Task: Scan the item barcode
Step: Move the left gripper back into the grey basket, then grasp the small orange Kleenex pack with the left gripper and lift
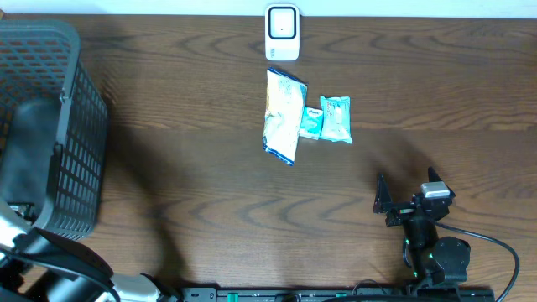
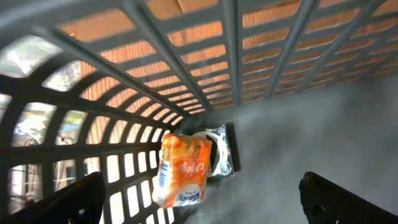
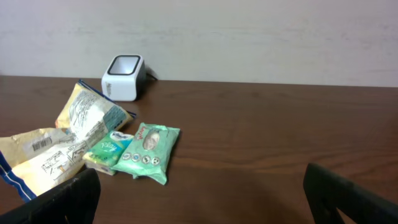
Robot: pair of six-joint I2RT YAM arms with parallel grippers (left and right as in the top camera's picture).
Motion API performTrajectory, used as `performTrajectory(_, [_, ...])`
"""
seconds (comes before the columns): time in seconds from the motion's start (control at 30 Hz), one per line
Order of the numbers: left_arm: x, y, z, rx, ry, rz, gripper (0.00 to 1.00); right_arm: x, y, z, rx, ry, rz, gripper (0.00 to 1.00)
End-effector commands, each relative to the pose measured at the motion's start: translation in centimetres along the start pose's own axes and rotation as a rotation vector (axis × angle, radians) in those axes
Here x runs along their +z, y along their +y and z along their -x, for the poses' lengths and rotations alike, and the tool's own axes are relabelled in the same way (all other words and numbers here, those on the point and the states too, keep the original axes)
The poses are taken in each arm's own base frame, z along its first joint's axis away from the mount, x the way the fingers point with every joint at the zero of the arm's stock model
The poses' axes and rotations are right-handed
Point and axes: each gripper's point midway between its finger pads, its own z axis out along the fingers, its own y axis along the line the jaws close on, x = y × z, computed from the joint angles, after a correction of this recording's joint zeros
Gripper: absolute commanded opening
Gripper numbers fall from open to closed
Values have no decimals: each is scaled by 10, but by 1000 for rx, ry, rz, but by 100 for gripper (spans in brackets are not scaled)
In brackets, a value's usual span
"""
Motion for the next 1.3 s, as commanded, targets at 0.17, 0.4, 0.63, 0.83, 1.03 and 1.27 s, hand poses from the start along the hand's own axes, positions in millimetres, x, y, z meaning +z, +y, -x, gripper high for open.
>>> performTrajectory(0.17, [31,-12,-24,28,117,0,98,0,3,-1,6,1,14,99])
performTrajectory(0.4, [57,-13,-52,67,207,40,97,0,3,-1,6,1,14,99])
performTrajectory(0.63, [68,-13,-62,85,247,60,98,0,3,-1,6,1,14,99])
performTrajectory(0.83, [73,-5,-66,91,245,100,97,0,3,-1,6,1,14,99])
performTrajectory(1.03, [84,-2,-81,96,265,110,97,0,3,-1,6,1,14,99])
performTrajectory(1.27, [95,-5,-86,88,247,102,97,0,3,-1,6,1,14,99])
